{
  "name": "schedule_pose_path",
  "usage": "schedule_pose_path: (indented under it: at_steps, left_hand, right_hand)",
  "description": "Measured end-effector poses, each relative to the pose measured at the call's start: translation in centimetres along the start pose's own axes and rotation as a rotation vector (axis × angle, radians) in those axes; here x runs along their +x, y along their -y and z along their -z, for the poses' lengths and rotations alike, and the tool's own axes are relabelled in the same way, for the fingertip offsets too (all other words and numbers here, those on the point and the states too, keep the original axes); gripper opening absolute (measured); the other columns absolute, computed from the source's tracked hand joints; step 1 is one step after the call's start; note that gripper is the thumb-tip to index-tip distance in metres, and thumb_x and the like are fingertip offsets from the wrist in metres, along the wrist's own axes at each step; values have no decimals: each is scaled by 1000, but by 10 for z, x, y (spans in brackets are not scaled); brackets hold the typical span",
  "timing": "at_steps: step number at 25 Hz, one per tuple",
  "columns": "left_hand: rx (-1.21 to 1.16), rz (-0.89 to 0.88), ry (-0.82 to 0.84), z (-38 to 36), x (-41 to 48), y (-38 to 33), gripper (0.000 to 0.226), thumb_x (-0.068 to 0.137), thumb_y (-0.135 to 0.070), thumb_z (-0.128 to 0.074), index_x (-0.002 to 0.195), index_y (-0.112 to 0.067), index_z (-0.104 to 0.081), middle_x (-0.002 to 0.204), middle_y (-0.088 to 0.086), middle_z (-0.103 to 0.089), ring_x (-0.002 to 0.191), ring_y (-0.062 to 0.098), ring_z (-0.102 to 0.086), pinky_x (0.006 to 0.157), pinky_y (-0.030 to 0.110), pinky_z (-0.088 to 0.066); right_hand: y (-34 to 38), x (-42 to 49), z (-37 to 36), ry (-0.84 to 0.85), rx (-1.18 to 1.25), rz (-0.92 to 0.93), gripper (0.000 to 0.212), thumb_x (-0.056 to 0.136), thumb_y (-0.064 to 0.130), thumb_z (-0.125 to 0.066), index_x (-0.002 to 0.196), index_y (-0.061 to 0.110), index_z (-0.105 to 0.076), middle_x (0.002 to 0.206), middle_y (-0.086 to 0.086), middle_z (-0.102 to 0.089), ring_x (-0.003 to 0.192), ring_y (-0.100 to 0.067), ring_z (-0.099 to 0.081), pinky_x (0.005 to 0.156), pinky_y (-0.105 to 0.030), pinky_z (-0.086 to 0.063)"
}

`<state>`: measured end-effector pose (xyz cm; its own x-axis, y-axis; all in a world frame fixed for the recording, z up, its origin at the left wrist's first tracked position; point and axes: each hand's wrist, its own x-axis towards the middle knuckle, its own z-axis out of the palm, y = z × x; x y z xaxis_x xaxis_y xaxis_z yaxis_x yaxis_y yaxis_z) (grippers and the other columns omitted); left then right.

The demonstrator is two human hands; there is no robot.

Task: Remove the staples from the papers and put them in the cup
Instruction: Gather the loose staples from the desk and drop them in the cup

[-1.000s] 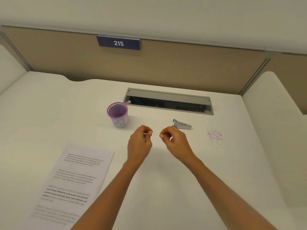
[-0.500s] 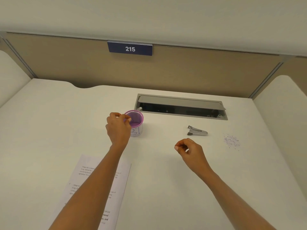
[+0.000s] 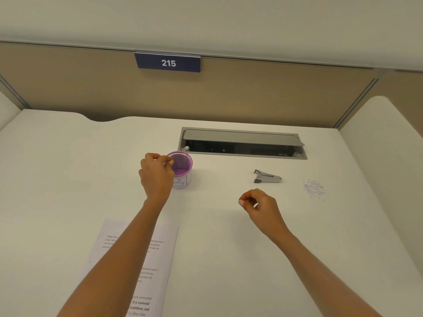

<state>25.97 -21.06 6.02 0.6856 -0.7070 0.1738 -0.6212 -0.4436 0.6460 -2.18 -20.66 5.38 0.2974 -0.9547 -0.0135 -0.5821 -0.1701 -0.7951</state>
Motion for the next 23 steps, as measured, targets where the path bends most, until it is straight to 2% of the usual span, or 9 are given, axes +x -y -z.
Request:
schedule_pose_path:
  at_steps: [6, 10, 14, 16, 19, 21, 23]
  left_hand:
    - [-207, -162, -108, 1, -24, -23, 24, 87, -17, -67, 109, -7, -65, 117, 13, -62, 105, 24, -57, 75, 24, -47]
    - [-304, -365, -83, -17, -60, -56, 19, 87, -12, -69, 105, -9, -66, 108, 11, -65, 96, 16, -56, 78, 24, -50]
    - [-299, -492, 144, -52, -100, -102, 14, 88, -17, -68, 101, -14, -66, 104, 5, -66, 82, 7, -57, 72, 12, -46]
    - [-281, -508, 302, -76, -118, -123, 16, 88, -22, -68, 104, -18, -65, 105, 1, -66, 81, 7, -58, 73, 15, -51]
    - [-176, -528, 558, -118, -145, -151, 28, 87, -30, -68, 113, -22, -63, 114, -2, -65, 91, 10, -62, 82, 23, -52]
    - [-59, -556, 677, -146, -162, -170, 38, 87, -33, -68, 122, -22, -59, 124, -2, -61, 103, 12, -62, 86, 25, -50]
    - [48, -561, 726, -171, -175, -186, 48, 87, -33, -68, 130, -19, -53, 130, 1, -56, 112, 18, -58, 90, 33, -51]
  right_hand:
    - [-21, -3, 22, -41, 3, -40, 13, 88, 11, -65, 82, 23, -66, 86, 9, -66, 79, 5, -57, 64, -3, -41]
    - [-52, -5, 51, -96, -13, -128, 9, 88, 9, -65, 90, 16, -70, 90, 4, -67, 77, 1, -59, 65, -2, -42]
    - [-94, -4, 95, -151, -108, -192, 15, 88, 10, -66, 101, 11, -73, 95, -2, -68, 81, -8, -61, 69, -6, -41]
    - [-116, -1, 118, -158, -176, -216, 19, 87, 10, -68, 106, 9, -71, 100, -6, -67, 87, -17, -63, 77, -17, -46]
    - [-149, 8, 147, -135, -343, -256, 30, 87, 14, -68, 116, 8, -66, 111, -9, -62, 101, -23, -59, 85, -32, -47]
    - [-169, 15, 163, -110, -408, -305, 39, 86, 19, -69, 123, 8, -61, 117, -10, -58, 107, -26, -56, 88, -35, -47]
    - [-185, 23, 173, -92, -388, -375, 45, 84, 22, -72, 124, 9, -58, 117, -9, -56, 106, -25, -56, 86, -33, -47]
